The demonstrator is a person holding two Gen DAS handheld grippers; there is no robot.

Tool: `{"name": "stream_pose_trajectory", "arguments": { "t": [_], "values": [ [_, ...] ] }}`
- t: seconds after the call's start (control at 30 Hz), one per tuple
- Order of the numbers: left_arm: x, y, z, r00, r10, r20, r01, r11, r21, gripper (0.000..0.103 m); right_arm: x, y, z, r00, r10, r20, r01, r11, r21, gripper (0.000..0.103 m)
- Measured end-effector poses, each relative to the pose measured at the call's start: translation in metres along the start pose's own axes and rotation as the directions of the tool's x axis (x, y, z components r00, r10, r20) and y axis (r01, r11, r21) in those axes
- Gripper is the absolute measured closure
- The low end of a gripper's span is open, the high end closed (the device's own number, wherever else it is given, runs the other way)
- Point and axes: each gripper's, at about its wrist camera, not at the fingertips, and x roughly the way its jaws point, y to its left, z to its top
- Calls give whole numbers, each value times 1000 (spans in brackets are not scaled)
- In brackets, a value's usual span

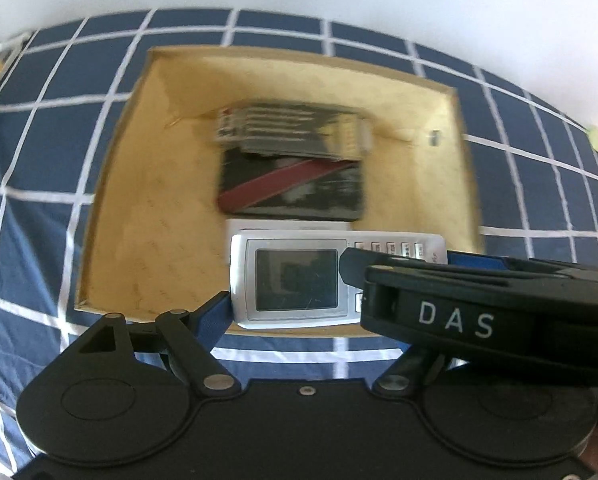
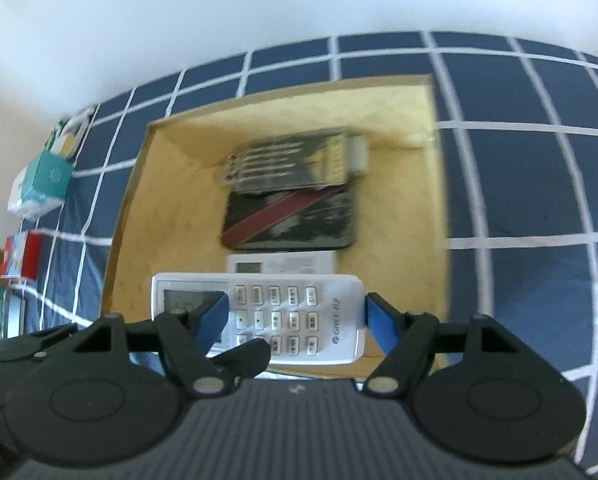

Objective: Organize objects
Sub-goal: 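Carry the white remote with the right gripper and lower it into the box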

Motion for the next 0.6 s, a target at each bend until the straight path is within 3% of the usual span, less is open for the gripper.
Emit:
{"name": "stream_pose_trajectory", "arguments": {
  "t": [0.23,0.6],
  "values": [
    [35,32,4,997,6,-79,-8,1000,-29,24,46,9,7,996,6,-93,-6,1000,-1,29],
    [78,33,3,985,17,-170,-13,1000,22,26,87,-10,-1,983,-11,-183,23,998,61,29]
  ]
}}
